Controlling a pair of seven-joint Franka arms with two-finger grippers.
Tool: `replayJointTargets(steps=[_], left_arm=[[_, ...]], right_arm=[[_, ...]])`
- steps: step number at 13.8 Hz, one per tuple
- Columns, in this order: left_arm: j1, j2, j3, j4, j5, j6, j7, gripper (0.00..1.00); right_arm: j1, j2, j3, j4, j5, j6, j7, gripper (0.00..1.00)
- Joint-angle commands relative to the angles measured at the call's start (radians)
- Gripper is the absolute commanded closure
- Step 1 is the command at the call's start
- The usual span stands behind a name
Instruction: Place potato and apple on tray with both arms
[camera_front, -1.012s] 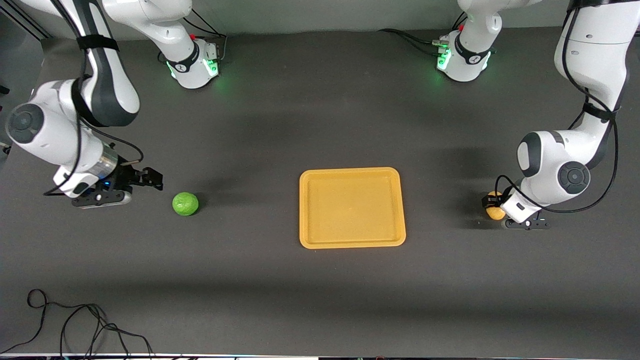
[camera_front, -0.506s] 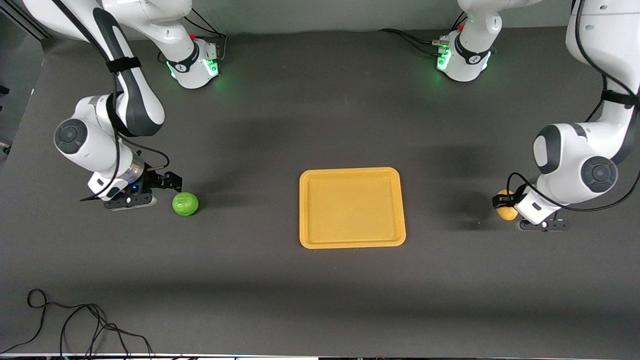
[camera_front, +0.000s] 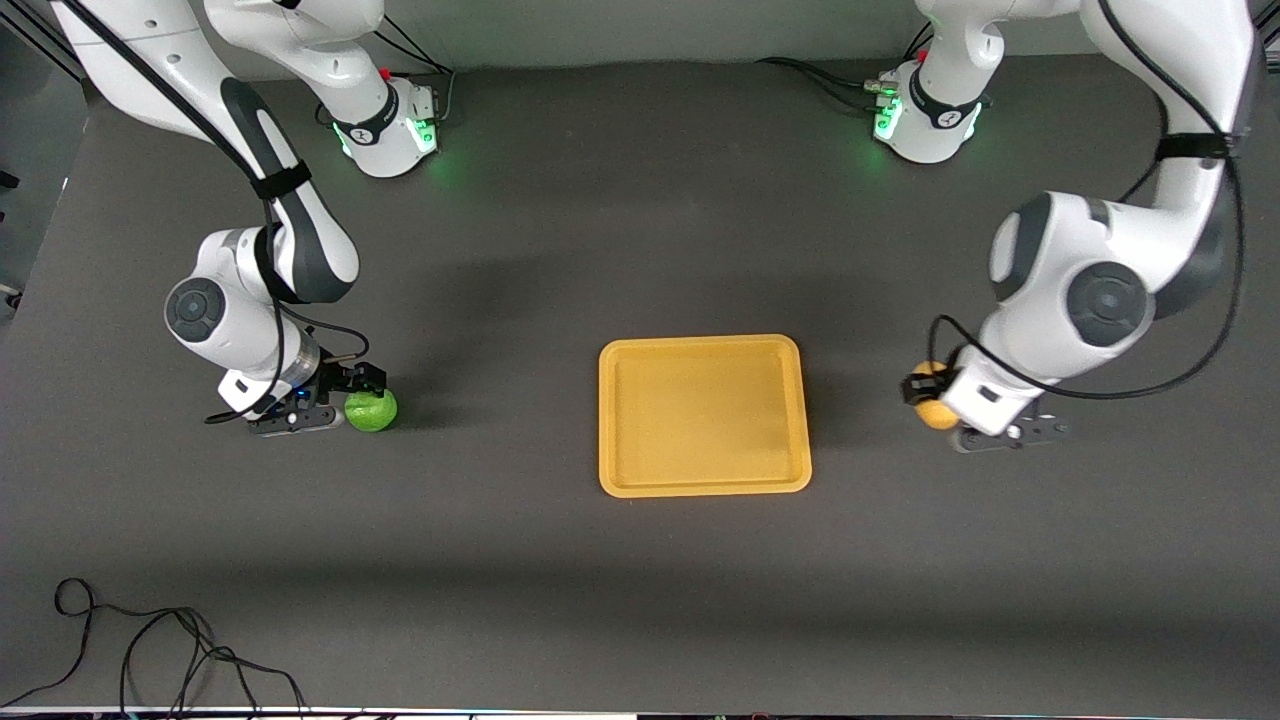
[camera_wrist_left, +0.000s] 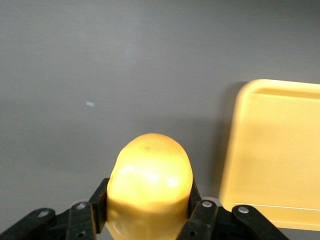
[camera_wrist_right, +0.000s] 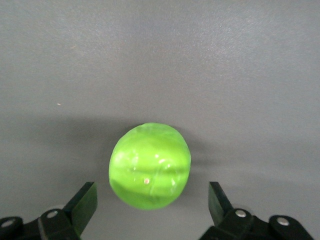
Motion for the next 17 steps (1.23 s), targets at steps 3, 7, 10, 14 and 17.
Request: replayJointTargets(steps=[3,7,10,14,17], left_arm=[[-0.184,0.120,-0.006,0.088,0.013,0.029,-0.240,0.80],[-0.255,0.249,-0.005,0.095,0.099,0.144,-0.358,0.80],[-0.268,0.302,-0.005,0.095,0.118,0.195,-0.368,0.80],[-0.268,0.311,-0.005,0.095,0.119,0.196,-0.368,0.71],[-0.281,0.352,-0.003,0.099,0.157,0.235,-0.393,0.69]], right_arm=[[0.013,0.058,-0.006,0.023,0.012,0.047,0.008,0.04],[0.015,0.111,-0.006,0.037,0.013,0.098,0.009,0.18],[0.030,0.105,-0.003,0.042,0.016,0.092,0.047,0.46],[0.062,0.041,-0.005,0.100,0.015,-0.032,0.084,0.68],[0.105,0.016,-0.002,0.257,0.016,-0.283,0.132,0.70]])
